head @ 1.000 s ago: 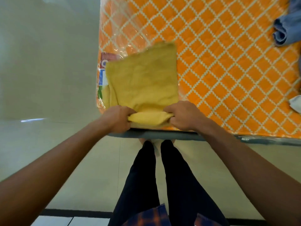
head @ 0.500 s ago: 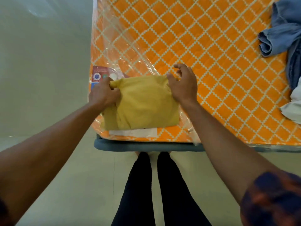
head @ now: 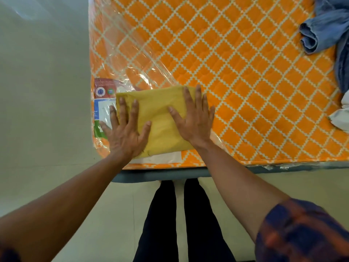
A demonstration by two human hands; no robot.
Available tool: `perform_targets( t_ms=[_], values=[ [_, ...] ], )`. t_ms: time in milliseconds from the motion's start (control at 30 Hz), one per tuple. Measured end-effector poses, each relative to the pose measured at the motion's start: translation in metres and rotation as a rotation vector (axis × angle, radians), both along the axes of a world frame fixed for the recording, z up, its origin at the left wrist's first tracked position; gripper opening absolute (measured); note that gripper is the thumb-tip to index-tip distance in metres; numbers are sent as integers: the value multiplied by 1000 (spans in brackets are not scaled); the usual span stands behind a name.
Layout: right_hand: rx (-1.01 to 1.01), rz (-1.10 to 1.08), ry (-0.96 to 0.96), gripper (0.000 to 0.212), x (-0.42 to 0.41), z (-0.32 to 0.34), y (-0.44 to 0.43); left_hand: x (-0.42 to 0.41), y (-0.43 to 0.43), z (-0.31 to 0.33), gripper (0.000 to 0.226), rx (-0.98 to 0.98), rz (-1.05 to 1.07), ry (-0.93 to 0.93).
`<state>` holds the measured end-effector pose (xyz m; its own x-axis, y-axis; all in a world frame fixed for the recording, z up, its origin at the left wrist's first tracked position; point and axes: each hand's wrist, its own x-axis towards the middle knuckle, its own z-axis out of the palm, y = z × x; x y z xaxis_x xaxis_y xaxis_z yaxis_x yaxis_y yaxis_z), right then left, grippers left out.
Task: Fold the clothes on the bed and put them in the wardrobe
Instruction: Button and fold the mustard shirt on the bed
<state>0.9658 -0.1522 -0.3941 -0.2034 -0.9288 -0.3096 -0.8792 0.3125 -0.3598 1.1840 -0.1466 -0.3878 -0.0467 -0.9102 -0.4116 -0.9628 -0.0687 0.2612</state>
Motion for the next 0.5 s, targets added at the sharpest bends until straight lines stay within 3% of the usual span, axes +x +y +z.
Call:
perform_targets(
  t_ms=[100,233,300,400,500],
  values=[
    [-23,-92,-72,86,-1,10,-2,-6,2,12,84,-62,99,57],
    [-11,-387,-307,95,-8,24,11,-12,6,26,90,-120,400,170],
    [67,-421,-389,97,-18,30,15,-15,6,29,91,-100,543,295],
    [237,-396,-521,77,-38,34,6,-22,5,33,87,-94,625,385],
    [190,-362,-581,64,-45,35,-17,-35,10,34,84,-93,697,379]
  ],
)
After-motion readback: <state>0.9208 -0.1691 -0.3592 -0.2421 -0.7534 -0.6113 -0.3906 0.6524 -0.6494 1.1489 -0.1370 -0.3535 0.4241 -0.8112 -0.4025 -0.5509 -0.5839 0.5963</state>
